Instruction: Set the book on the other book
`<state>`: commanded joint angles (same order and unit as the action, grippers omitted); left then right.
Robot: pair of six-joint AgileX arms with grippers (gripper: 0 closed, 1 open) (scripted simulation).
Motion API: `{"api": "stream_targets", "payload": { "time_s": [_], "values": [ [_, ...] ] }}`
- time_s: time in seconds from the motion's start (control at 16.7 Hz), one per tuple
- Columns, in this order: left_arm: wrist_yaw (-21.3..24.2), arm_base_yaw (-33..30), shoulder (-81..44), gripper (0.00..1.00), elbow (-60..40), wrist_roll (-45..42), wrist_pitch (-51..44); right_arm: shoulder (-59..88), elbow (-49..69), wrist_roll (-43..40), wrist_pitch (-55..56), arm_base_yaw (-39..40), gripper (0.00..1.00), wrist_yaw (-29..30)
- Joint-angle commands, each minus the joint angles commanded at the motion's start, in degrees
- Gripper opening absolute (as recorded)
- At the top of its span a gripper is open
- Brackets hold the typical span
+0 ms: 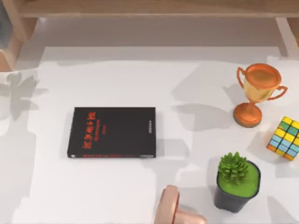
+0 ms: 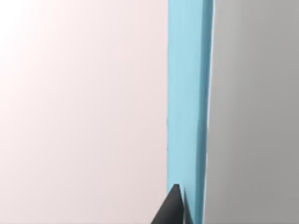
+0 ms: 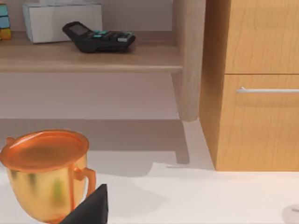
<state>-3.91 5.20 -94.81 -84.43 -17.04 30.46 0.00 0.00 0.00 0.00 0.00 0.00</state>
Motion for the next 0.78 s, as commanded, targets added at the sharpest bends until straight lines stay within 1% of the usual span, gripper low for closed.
{"api": "stream_targets", "payload": {
  "time_s": [0.18, 0.3, 0.36, 0.54, 0.66, 0.78],
  "values": [
    [-13.0, -12.3, 8.5, 0.00, 3.8, -8.6, 0.6, 0.0, 0.0, 0.0, 0.0, 0.0, 1.00, 0.0],
    [-20.2, -20.3, 12.7, 0.00, 8.1, -14.8, 0.5, 0.0, 0.0, 0.0, 0.0, 0.0, 1.00, 0.0],
    [-23.1, -24.1, 14.1, 0.00, 10.9, -17.9, 0.3, 0.0, 0.0, 0.0, 0.0, 0.0, 1.00, 0.0],
    [-29.2, -34.9, 15.5, 0.00, 21.9, -26.8, -1.4, 0.0, 0.0, 0.0, 0.0, 0.0, 1.00, 0.0],
    [-32.1, -41.2, 14.1, 0.00, 30.4, -32.1, -2.9, 0.0, 0.0, 0.0, 0.0, 0.0, 1.00, 0.0],
    [-34.2, -46.0, 11.5, 0.00, 38.7, -36.9, -4.6, 0.0, 0.0, 0.0, 0.0, 0.0, 1.00, 0.0]
  ]
}}
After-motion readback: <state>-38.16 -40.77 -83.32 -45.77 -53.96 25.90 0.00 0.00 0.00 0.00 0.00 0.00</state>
